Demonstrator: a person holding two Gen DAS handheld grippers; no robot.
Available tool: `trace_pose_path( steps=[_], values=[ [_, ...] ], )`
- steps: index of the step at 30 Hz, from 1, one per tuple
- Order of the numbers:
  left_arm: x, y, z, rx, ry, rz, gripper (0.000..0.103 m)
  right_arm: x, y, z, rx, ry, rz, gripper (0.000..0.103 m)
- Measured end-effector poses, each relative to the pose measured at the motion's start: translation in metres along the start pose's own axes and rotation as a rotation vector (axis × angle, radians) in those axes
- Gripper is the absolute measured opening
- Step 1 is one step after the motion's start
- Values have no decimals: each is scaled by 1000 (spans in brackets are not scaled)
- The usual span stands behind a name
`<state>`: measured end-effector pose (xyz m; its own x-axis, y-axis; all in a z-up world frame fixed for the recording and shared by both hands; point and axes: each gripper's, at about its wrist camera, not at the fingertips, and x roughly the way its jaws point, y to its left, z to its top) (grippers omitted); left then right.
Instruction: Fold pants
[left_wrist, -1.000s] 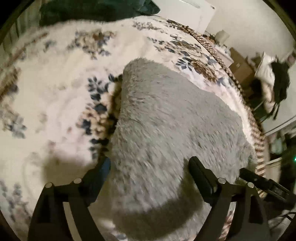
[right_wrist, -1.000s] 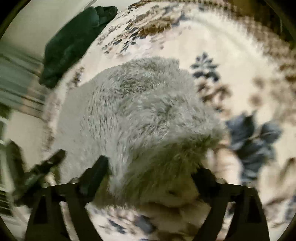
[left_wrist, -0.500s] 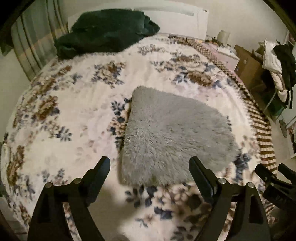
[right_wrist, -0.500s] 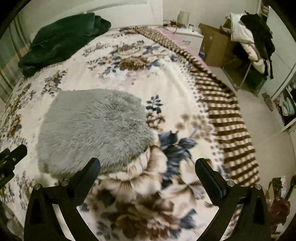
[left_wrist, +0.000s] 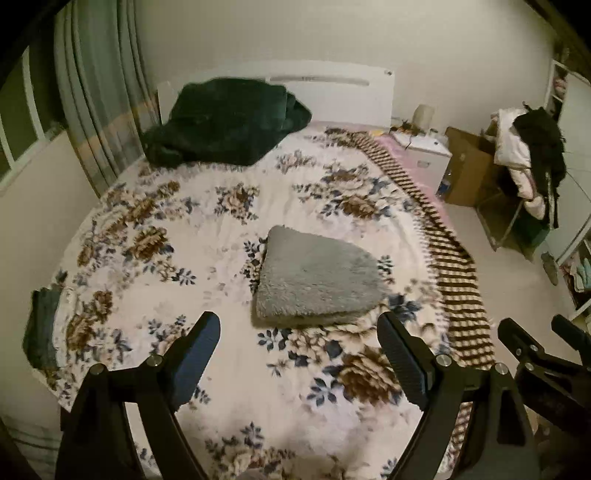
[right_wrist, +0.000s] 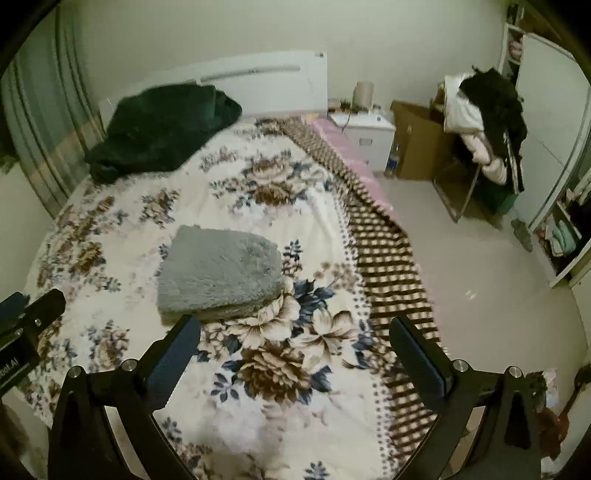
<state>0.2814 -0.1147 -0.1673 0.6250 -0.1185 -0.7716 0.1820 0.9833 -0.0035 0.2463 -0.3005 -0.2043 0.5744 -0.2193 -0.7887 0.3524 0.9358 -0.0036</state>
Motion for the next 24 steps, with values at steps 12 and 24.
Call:
trace_pose_path(
  steps=[12, 24],
  values=[
    [-133, 0, -10, -44, -73, 11, 101, -186, -26, -16, -36, -117, 35, 103],
    [-159, 11, -26, 15, -88, 55, 103, -240, -16, -27, -20, -135, 47, 103]
  ],
)
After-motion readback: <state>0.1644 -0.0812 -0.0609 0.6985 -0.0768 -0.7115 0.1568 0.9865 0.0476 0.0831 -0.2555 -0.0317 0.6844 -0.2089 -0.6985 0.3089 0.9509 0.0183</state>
